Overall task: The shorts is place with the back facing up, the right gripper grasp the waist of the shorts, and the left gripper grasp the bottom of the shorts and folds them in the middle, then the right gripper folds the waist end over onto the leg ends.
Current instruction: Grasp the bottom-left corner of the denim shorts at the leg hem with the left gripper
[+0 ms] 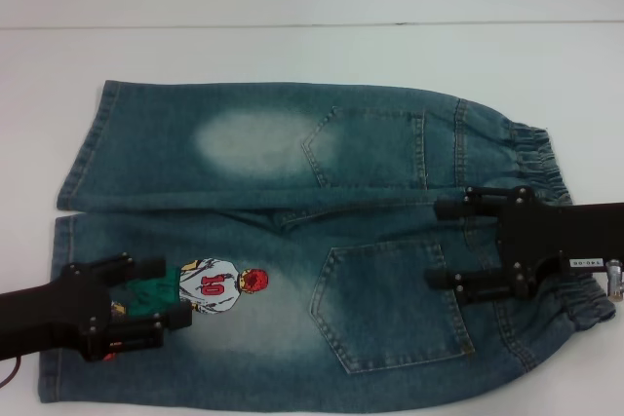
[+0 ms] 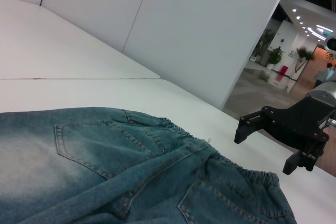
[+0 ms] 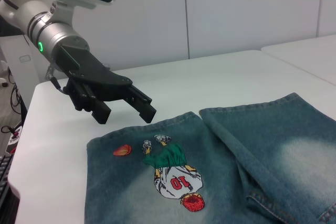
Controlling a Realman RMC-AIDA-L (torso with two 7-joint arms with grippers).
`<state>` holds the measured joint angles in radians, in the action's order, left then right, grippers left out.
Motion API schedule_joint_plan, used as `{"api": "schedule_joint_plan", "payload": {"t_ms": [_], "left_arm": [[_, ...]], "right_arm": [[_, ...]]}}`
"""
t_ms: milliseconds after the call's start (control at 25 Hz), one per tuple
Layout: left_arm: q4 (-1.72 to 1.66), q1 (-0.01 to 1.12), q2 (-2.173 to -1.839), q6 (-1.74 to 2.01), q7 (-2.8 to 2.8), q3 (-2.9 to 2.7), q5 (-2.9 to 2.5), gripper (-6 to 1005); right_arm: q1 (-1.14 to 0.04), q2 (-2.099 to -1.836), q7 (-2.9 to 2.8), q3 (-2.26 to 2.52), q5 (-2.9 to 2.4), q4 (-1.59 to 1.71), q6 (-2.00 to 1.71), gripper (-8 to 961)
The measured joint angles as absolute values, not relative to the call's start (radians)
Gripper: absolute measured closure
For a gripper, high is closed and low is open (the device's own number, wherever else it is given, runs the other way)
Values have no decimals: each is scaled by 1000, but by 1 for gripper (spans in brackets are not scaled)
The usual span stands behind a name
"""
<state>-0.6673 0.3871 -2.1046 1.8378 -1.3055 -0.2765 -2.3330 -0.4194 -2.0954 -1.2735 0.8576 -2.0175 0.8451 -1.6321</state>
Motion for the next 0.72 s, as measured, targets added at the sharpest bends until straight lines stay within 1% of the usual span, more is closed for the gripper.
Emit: {"api": "schedule_joint_plan", "payload": {"t_ms": [720], "left_arm": [[-681,385,-2108,1833,-1323,-312,-2333,127]], "right_arm": [[-438,-2097,-1272,870,-2017,839,-1612,75]]}}
